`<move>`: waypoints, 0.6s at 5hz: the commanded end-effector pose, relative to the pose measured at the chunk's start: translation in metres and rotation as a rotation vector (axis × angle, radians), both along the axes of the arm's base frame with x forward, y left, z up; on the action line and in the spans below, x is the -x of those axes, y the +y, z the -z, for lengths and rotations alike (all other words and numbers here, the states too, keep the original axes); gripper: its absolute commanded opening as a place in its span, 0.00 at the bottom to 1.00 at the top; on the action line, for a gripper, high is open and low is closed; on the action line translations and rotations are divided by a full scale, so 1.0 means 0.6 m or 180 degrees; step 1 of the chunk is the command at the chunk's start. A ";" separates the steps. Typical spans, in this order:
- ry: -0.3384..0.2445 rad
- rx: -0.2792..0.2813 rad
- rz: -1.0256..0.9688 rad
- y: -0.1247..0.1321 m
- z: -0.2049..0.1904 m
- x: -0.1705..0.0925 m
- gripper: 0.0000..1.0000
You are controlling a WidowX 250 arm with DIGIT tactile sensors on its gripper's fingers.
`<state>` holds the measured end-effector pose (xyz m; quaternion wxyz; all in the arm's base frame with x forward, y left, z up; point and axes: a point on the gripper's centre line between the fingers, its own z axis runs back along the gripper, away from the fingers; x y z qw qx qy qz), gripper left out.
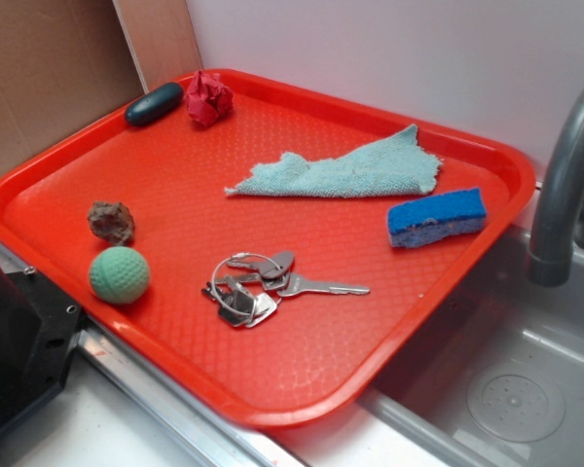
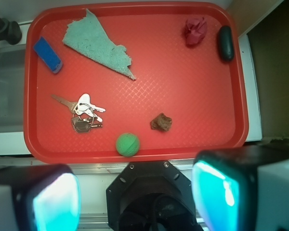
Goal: Grab the rock.
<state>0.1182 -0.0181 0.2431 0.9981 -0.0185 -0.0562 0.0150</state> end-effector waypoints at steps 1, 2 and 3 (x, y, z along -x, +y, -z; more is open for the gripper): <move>0.0000 0.0000 0.0000 0.000 0.000 0.000 1.00; 0.0101 0.0217 -0.0195 0.057 0.083 -0.011 1.00; -0.0010 0.0179 -0.0137 0.084 0.165 -0.026 1.00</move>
